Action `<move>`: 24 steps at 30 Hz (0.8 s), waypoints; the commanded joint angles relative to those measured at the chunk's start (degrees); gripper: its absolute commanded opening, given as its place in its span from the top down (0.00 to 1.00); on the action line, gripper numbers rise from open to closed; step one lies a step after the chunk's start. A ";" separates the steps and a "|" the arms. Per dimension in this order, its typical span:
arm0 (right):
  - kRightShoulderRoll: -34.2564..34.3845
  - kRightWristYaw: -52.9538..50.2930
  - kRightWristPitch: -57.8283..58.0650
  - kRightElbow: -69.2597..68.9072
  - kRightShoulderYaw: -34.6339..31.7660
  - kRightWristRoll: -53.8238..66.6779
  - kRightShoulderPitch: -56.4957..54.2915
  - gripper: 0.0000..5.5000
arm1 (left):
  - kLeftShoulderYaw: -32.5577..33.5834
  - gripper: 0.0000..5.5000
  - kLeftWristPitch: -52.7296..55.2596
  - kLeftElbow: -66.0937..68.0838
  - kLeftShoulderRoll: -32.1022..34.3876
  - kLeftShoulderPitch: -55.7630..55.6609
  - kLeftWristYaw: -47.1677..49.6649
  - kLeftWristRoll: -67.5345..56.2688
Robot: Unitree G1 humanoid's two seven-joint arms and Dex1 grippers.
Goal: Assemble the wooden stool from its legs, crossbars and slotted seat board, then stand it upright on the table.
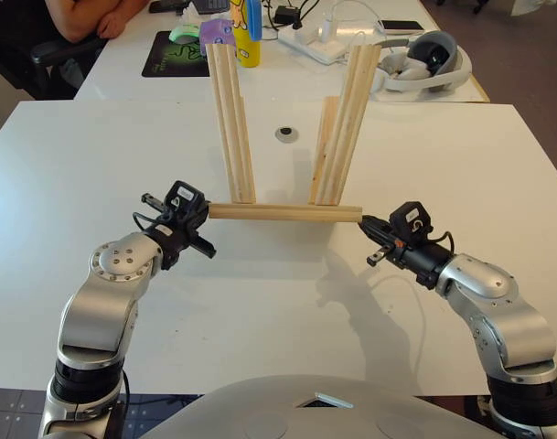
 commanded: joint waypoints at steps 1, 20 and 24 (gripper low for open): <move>-0.24 3.85 -0.85 -4.89 0.14 6.14 -2.78 0.99 | -2.38 1.00 2.07 -2.44 -0.67 -2.67 -5.53 -7.76; 13.64 -14.67 -24.25 28.77 5.33 -16.74 -2.14 0.99 | -9.89 1.00 -24.45 15.95 -7.24 12.26 10.65 6.95; 14.56 -14.33 -25.22 32.08 6.23 -17.52 -3.59 0.99 | -11.43 1.00 -24.44 17.39 -8.97 11.37 11.30 7.22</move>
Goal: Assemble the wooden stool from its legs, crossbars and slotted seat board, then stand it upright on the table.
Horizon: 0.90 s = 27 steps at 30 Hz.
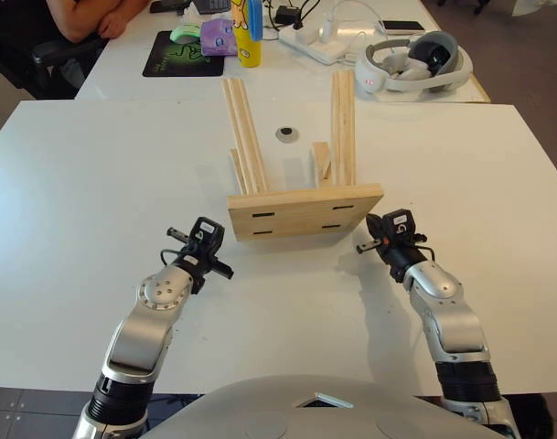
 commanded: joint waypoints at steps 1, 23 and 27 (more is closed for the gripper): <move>1.12 0.17 -1.09 3.33 1.08 -0.85 -1.79 0.99 | -1.21 1.00 0.10 2.01 -1.71 -1.44 0.85 0.71; 2.52 1.97 -3.54 10.05 3.96 -2.37 -3.52 0.99 | -3.15 1.00 -1.37 8.45 -2.54 -4.61 0.09 2.60; 2.29 1.61 -3.73 10.51 3.48 -2.61 -3.52 0.99 | -2.11 1.00 -1.88 9.04 -1.83 -4.50 0.35 3.00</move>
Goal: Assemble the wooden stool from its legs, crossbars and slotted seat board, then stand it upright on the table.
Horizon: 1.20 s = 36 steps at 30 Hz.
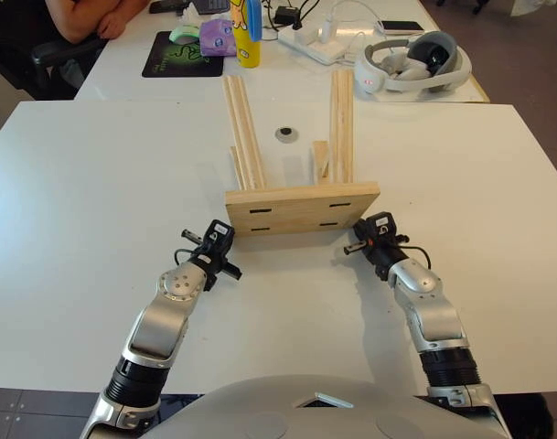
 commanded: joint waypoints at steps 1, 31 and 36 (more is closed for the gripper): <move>0.13 0.59 0.48 1.66 0.37 -0.45 -0.06 0.99 | 0.73 1.00 -1.22 0.88 0.38 -1.04 0.11 0.77; 2.06 4.06 4.15 -10.81 1.09 5.54 -3.94 0.99 | 1.35 1.00 -2.46 -3.63 -4.37 -6.26 -2.53 -2.63; 2.39 4.41 7.38 -13.79 0.45 6.69 -7.80 0.99 | 2.62 1.00 -0.54 -5.63 -5.50 -9.15 -2.68 -3.38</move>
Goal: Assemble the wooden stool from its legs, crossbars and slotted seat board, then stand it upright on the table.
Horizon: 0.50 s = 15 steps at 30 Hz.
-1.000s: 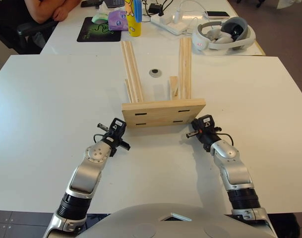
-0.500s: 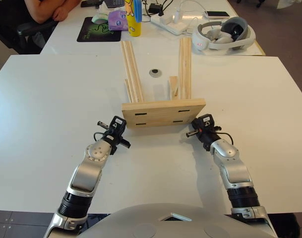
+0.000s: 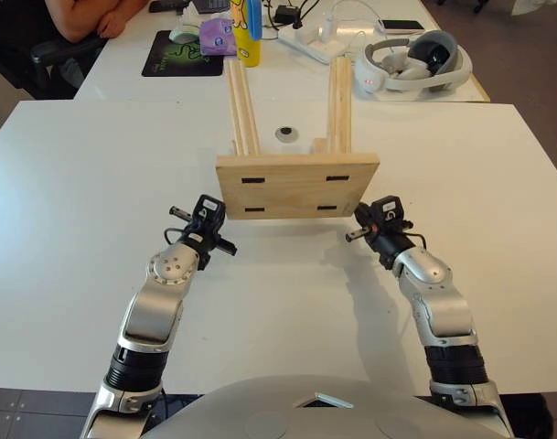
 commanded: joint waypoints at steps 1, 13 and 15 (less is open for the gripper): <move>2.14 3.15 0.87 -3.92 2.36 3.60 -5.90 0.99 | -1.91 1.00 0.18 -3.12 -3.35 -4.27 -2.39 -3.77; 1.28 3.37 6.91 -10.67 -0.20 6.34 -12.50 0.99 | 2.00 1.00 6.21 -7.89 -4.25 -15.35 -3.76 -5.91; 1.22 3.22 7.96 -11.75 -1.02 6.77 -13.91 0.99 | 2.62 1.00 7.75 -8.76 -4.22 -17.44 -4.06 -6.55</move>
